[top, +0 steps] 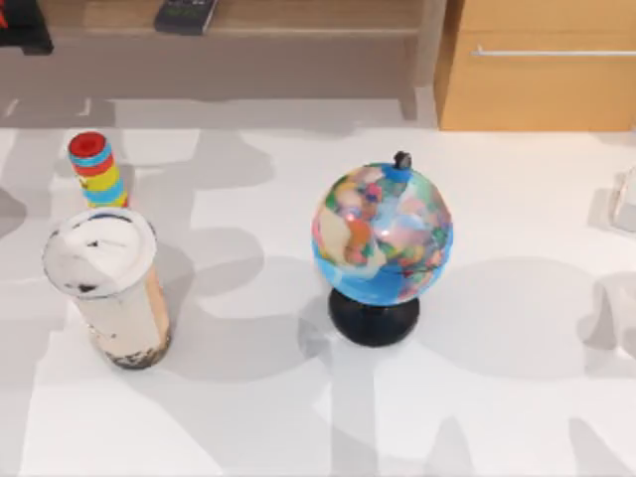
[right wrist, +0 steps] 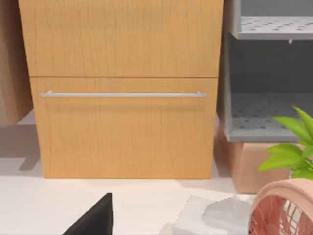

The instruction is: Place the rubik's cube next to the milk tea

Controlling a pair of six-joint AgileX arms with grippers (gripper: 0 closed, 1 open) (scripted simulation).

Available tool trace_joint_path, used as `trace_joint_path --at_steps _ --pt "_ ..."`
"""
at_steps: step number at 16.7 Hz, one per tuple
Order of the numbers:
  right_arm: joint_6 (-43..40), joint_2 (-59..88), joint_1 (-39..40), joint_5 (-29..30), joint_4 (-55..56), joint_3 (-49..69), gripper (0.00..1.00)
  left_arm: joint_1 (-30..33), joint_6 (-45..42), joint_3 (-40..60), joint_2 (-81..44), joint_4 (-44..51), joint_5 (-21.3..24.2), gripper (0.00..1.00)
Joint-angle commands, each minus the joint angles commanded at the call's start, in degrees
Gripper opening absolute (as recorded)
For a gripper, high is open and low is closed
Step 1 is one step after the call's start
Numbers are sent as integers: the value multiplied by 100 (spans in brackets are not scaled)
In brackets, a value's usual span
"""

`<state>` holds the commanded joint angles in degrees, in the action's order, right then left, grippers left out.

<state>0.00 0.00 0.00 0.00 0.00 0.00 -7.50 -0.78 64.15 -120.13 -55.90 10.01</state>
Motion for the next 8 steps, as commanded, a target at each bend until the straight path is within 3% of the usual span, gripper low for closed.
trace_joint_path --at_steps 4,8 --pt "0 0 0 0 0 0 100 6 0 55 -37 22 -5 100" --pt "0 0 0 0 0 0 100 6 0 55 -37 22 -5 70"
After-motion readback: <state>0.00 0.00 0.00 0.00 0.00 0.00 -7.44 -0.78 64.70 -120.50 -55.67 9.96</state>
